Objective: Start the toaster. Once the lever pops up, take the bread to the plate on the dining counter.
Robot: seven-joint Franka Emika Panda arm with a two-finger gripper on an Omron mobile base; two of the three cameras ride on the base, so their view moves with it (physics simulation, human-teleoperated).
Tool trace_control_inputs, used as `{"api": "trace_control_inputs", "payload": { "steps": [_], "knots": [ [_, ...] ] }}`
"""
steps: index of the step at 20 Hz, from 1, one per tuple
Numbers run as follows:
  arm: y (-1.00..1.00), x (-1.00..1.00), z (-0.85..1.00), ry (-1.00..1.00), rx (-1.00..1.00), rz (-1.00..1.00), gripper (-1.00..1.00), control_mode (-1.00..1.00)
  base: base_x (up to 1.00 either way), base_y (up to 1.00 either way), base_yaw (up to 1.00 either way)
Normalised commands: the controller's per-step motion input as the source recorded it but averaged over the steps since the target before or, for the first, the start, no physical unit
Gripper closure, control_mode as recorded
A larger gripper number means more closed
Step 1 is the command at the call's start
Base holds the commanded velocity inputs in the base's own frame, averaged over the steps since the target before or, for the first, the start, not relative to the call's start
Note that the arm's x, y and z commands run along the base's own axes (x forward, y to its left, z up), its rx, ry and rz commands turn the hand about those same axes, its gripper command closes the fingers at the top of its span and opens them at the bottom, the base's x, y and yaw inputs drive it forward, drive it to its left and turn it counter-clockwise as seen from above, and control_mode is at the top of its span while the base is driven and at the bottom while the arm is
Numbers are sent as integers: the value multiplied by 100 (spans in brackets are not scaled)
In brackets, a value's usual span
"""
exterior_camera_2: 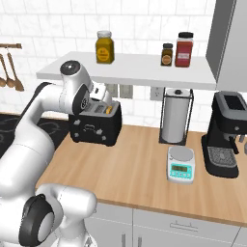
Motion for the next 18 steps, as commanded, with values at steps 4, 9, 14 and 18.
{"api": "trace_control_inputs", "payload": {
  "steps": [4,9,14,18],
  "knots": [
    [0,0,0,0,0,0,-100,-100,0,0,0],
    [0,0,0,0,0,0,-100,-100,0,0,0],
    [0,0,0,0,0,0,-100,-100,0,0,0],
    [0,0,0,0,0,0,-100,-100,0,0,0]
  ]
}}
